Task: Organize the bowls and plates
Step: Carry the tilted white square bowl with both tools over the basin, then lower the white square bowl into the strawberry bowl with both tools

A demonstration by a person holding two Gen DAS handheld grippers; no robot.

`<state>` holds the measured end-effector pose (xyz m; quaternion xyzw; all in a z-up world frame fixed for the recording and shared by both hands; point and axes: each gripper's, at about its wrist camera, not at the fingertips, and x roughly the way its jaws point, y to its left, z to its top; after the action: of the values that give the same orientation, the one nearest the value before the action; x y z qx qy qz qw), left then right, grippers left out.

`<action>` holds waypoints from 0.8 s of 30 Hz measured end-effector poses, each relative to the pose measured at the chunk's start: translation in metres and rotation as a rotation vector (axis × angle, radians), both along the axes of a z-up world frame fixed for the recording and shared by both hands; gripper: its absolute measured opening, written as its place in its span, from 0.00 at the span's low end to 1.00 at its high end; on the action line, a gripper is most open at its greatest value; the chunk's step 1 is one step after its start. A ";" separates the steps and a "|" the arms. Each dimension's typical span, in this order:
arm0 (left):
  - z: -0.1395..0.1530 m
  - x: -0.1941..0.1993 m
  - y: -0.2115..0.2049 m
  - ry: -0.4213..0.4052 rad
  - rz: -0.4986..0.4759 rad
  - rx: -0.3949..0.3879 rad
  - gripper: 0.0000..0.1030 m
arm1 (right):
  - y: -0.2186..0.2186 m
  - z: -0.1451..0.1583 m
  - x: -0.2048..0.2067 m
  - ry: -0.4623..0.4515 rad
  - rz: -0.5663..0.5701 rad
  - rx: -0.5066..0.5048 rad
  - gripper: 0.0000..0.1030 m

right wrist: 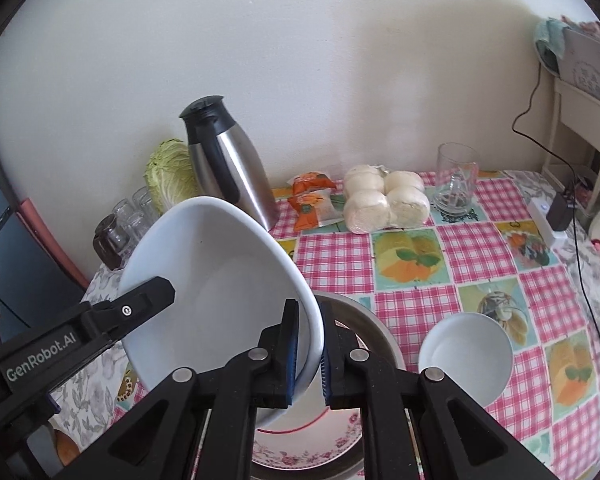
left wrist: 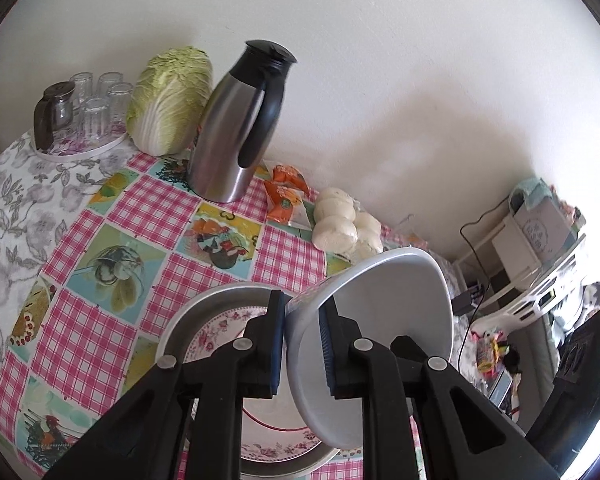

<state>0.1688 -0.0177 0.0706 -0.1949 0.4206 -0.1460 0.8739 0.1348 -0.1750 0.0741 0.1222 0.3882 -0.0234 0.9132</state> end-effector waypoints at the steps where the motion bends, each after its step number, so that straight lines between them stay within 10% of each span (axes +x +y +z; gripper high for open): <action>1: -0.001 0.000 -0.004 0.004 -0.010 0.005 0.17 | -0.006 -0.002 -0.001 0.002 -0.010 0.015 0.10; 24: -0.015 -0.009 -0.021 0.046 -0.011 0.121 0.17 | -0.027 -0.028 -0.009 0.089 -0.004 0.127 0.10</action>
<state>0.1596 -0.0384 0.0554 -0.1429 0.4498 -0.1205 0.8733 0.1255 -0.2025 0.0463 0.1793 0.4289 -0.0059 0.8854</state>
